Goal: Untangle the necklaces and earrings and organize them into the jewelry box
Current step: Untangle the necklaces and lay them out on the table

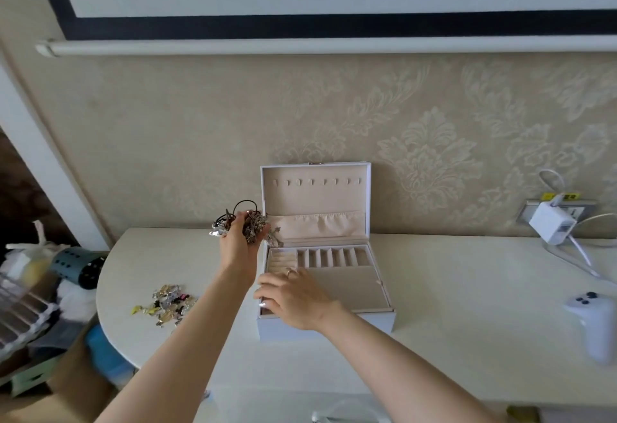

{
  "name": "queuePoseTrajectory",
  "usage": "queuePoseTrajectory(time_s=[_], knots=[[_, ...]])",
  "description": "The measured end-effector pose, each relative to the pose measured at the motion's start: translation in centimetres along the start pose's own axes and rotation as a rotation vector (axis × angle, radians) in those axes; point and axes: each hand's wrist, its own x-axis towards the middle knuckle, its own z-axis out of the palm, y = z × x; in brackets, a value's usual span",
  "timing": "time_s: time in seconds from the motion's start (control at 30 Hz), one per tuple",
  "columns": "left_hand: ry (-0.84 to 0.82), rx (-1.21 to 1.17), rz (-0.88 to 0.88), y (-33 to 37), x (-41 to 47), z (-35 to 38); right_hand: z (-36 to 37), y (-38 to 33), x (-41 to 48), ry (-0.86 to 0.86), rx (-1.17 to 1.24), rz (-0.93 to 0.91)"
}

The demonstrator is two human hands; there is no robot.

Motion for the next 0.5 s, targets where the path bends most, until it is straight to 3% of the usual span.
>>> queuePoseTrajectory(time_s=[0.2, 0.5], knots=[[0.023, 0.135, -0.027, -0.7, -0.1, -1.1, -1.0, -0.7, -0.7, 0.025, 0.009, 0.162], [-0.047, 0.331, -0.179, -4.4, 0.9, -3.5, -2.4, 1.5, -2.4, -0.017, -0.250, 0.491]])
